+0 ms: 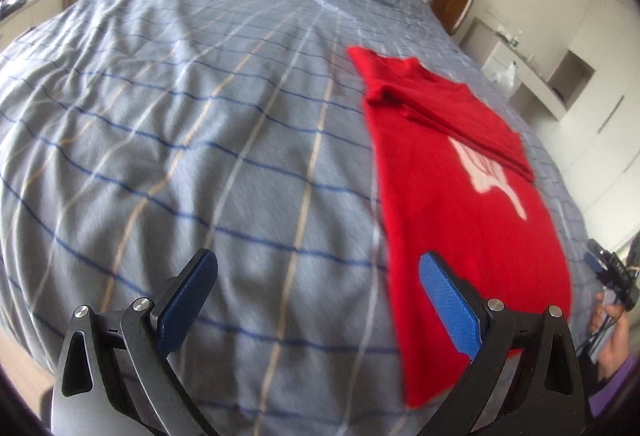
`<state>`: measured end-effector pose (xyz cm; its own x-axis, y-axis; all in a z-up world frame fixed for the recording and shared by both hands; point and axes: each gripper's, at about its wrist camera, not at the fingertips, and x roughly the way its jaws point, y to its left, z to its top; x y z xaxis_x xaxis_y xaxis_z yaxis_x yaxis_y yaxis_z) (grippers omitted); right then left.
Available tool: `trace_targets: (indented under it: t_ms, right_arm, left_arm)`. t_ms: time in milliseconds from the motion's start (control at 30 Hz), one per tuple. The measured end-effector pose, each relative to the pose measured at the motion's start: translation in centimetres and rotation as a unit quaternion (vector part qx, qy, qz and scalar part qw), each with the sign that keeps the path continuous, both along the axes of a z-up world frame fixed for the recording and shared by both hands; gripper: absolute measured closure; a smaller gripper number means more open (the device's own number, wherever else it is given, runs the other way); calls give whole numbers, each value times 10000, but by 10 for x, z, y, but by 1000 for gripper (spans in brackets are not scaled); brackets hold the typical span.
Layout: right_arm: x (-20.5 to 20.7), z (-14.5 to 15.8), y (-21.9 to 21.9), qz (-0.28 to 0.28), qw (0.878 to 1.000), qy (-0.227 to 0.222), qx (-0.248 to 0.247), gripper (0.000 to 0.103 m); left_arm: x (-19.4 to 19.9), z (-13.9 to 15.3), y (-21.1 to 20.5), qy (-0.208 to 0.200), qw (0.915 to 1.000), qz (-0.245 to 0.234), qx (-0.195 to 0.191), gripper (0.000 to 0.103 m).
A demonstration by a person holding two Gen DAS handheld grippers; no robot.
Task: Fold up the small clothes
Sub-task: 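Grasp the sweater hem with the left tool while the right tool grasps it too, then lift the hem with both tools and fold it onto the collar, release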
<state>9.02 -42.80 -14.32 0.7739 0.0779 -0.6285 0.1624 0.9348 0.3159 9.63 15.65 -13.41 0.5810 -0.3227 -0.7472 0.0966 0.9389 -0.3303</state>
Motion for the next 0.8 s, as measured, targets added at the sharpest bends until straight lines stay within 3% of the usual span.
trace_targets:
  t_ms: [200,300,400,467,500,533,567,600,700,800]
  right_arm:
    - [-72,-14,76,1209,9857,465,1074,14]
    - [-77,-34,96,1322,9766,744,1524,20]
    - [-72,-43,108,1370,9736,804,1637,27]
    - [-68,-47,115,1387,9730,820,1655,39]
    - [-66,-49,117,1366,9733,899,1612,45]
    - [-62,-51,118,1341,9733,1012,1563,62]
    - [-60,-52,119,1349,9733,1065,1524,93]
    - [-60,-52,121,1376,9735,1103,1456,98]
    - [-65,-46,122,1443,9744,1080,1342,98]
    - [-68,-28,118,1459,9758,893,1361,98]
  left_arm:
    - [-34,-12,-31,253,9976,-633,-74,3]
    - [-36,-16,-51,303,9962,-802,120,19]
    - [-37,-18,-57,337,9961,-737,338,29]
    - [-39,-19,-54,417,9969,-600,306,40]
    - [-40,-20,-53,475,9970,-537,282,51]
    - [-40,-20,-53,536,9969,-514,254,67]
    - [-42,-21,-54,582,9966,-542,213,76]
    - [-42,-21,-55,638,9959,-618,145,97]
    - [-47,-17,-58,592,9957,-699,149,101]
    - [-53,-5,-52,527,9956,-742,-233,101]
